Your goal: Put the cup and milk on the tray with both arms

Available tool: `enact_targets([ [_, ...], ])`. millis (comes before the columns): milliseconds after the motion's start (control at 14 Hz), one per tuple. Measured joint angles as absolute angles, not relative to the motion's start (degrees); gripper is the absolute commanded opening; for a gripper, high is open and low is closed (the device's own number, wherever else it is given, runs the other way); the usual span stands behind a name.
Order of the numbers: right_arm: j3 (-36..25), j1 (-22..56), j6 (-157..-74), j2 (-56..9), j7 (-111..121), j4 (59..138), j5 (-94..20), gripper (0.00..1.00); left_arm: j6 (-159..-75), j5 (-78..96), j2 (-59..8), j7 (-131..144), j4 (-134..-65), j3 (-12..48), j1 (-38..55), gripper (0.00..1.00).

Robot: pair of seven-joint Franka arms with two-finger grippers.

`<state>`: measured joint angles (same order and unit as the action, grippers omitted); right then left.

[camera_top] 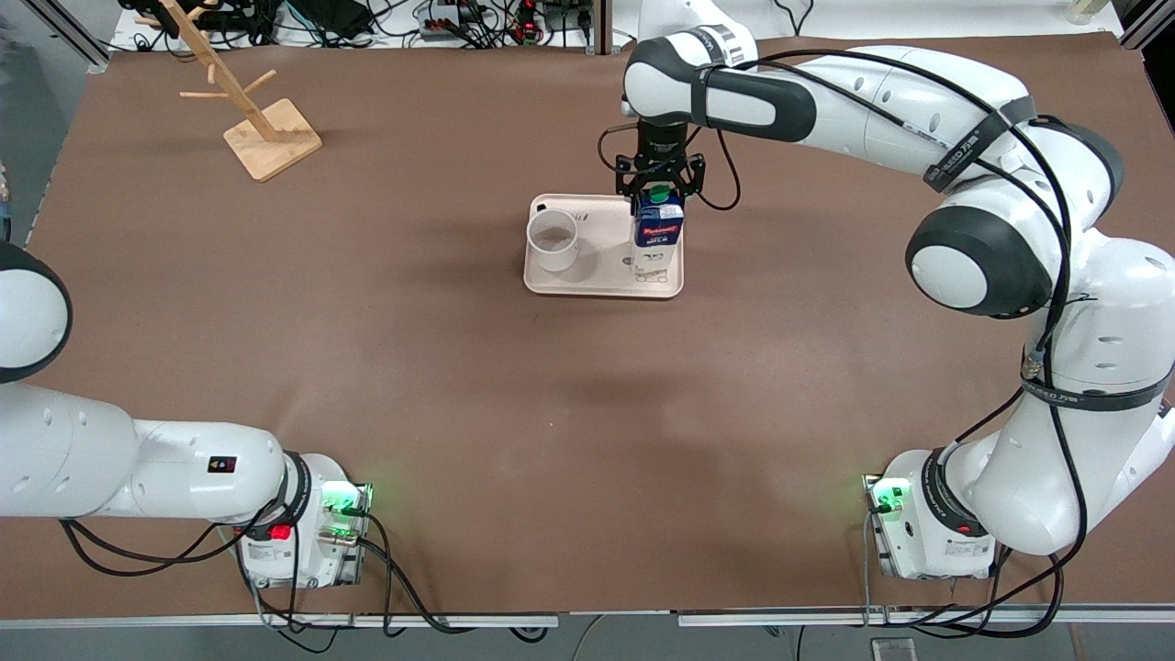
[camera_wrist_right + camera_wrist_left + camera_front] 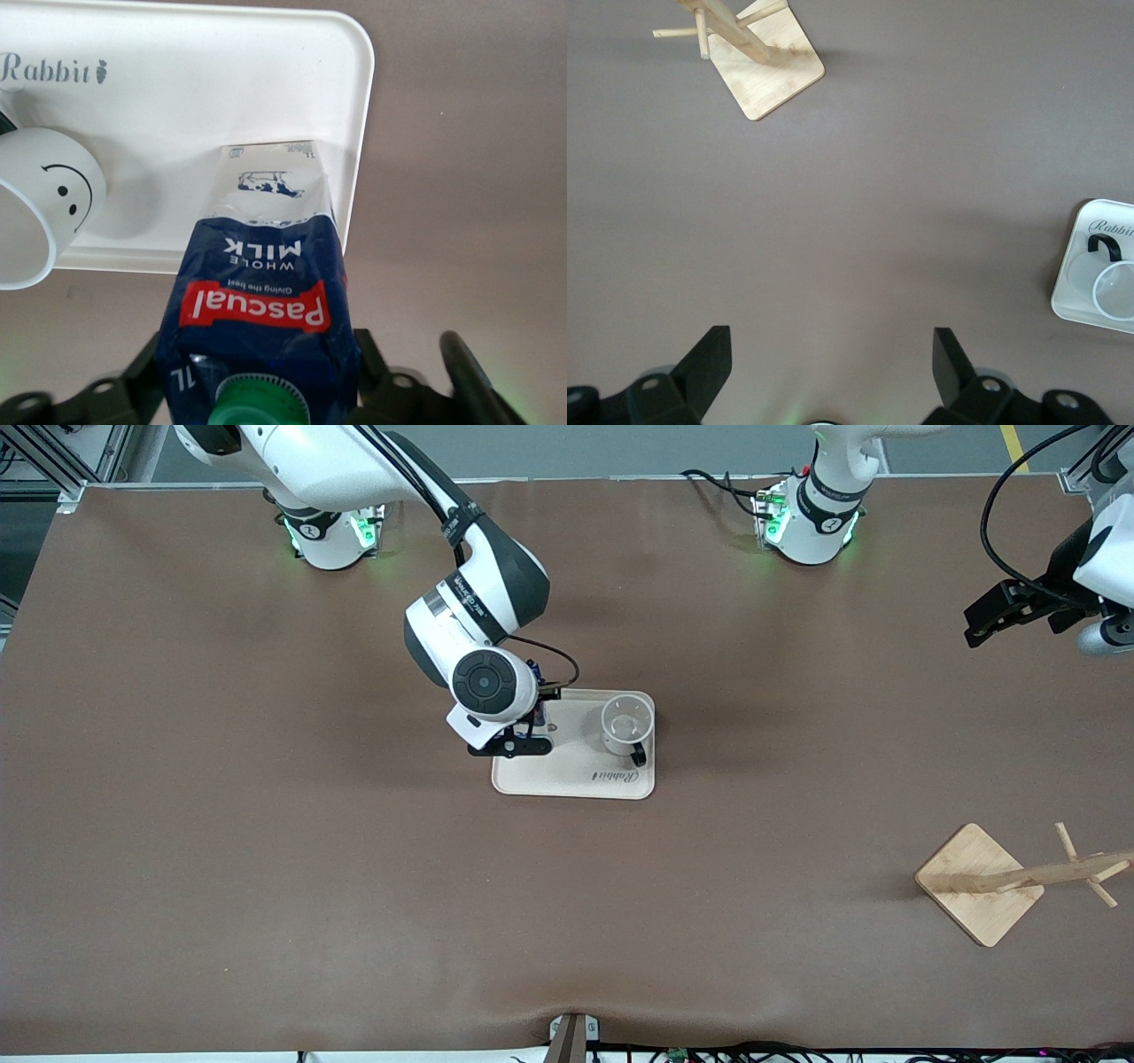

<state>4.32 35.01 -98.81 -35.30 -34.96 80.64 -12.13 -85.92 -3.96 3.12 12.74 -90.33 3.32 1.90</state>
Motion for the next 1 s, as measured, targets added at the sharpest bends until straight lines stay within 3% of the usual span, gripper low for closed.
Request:
enact_targets([
  [1000,3.83,34.45,-99.04,-35.0,-35.01,78.99,-12.16,1.0,-85.12,-3.96,3.3,12.74,-90.1,3.6,1.99,1.0],
])
